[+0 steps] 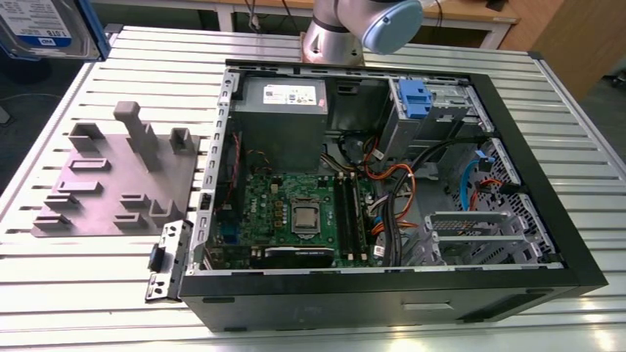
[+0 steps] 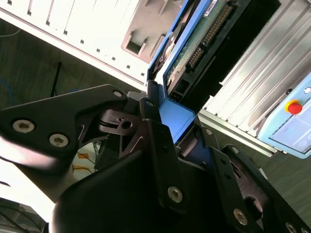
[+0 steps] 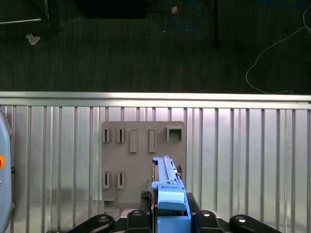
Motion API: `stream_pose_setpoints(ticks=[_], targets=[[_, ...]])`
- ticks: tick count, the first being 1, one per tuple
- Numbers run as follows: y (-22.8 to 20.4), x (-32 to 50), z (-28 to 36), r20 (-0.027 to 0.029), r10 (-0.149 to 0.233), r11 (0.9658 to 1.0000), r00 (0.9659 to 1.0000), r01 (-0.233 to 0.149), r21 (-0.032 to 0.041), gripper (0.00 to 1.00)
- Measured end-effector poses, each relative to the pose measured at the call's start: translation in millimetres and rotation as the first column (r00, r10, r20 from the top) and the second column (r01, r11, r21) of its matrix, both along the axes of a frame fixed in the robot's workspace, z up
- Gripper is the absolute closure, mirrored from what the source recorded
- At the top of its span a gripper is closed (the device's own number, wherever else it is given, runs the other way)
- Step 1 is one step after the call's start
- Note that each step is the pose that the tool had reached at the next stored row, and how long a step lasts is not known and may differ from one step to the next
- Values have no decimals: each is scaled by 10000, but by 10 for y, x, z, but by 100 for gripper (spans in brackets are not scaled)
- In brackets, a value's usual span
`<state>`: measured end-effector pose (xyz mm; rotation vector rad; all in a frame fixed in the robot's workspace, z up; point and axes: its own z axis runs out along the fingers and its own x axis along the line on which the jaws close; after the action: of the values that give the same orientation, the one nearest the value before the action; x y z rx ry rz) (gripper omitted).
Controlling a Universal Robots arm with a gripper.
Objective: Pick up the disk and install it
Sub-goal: 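Pick up the disk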
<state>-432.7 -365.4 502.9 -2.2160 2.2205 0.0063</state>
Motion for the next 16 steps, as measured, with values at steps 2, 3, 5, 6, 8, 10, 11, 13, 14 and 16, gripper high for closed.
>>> stream_pose_setpoints(ticks=[2, 3, 5, 6, 8, 10, 11, 13, 14, 16], targets=[[0, 0, 0, 0, 0, 10000, 10000, 0, 0, 64], [-1, 0, 0, 0, 0, 10000, 10000, 0, 0, 64], [-1, 6, 0, 1, 1, 10000, 10000, -1, 0, 64], [-1, 13, 0, 1, 2, 10000, 10000, -2, 0, 64], [-1, 31, 0, -1, 0, 10000, 10000, 0, -1, 64], [-1, 46, 0, 0, 0, 10000, 10000, 0, 0, 64], [-1, 55, 0, 0, 1, 10000, 10000, -1, 0, 64], [-3, 71, 0, 0, 0, 10000, 10000, 0, 0, 64], [-9, 74, 0, 0, -1, 10000, 10000, 1, -1, 64], [-36, 77, -1, 1, 0, 10000, 10000, 0, -3, 64]])
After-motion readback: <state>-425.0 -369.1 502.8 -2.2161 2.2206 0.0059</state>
